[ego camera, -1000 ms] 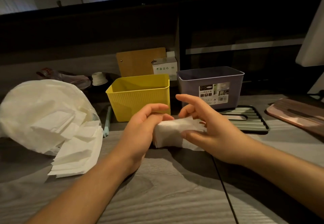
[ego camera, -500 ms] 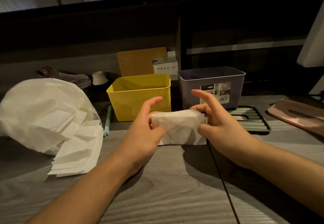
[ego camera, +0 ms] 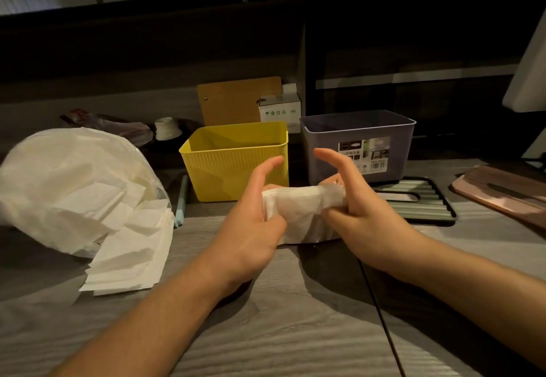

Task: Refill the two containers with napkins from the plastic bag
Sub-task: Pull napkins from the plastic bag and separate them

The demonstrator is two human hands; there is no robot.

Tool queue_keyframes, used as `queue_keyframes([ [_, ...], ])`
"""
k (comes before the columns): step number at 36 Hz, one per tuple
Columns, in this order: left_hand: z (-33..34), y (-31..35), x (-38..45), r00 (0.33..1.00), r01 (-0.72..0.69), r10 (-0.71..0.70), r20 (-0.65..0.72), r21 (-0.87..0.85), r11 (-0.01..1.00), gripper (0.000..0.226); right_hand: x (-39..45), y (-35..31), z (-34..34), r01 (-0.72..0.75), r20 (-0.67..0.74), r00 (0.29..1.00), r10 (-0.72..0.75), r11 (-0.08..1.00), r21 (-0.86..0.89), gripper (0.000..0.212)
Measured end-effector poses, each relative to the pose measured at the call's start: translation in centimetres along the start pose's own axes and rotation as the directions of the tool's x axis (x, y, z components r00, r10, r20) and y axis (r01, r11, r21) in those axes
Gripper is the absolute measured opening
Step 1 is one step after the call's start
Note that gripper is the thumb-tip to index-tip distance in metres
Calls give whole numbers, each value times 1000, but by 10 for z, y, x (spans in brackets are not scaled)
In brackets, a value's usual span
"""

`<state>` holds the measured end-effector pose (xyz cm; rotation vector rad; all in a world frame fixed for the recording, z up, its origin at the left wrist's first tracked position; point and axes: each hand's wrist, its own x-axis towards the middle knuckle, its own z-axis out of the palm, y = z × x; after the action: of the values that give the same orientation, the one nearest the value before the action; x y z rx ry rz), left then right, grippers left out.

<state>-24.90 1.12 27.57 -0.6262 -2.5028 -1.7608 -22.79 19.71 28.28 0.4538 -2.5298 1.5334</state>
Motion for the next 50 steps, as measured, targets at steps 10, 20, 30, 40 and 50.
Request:
queue_keyframes([
  [10, -8, 4, -4, 1000, 8, -9, 16, 48, 999, 86, -1, 1, -4, 59, 29, 998, -57, 996, -74, 58],
  [20, -7, 2, -1, 1000, 26, -27, 13, 51, 998, 71, 1, 5, -3, 39, 27, 999, -36, 990, -135, 58],
  [30, -10, 5, -5, 999, 30, -29, -18, 42, 999, 47, 2, 4, -6, -97, 15, 995, 96, 990, 103, 17],
  [40, -63, 10, -50, 993, -35, 80, -91, 418, 908, 29, -1, 0, -3, -104, 96, 990, 105, 994, -15, 17],
  [50, -156, -3, -102, 986, 109, -163, -33, 867, 486, 65, -4, -4, -2, -71, 124, 989, 78, 996, -63, 17],
])
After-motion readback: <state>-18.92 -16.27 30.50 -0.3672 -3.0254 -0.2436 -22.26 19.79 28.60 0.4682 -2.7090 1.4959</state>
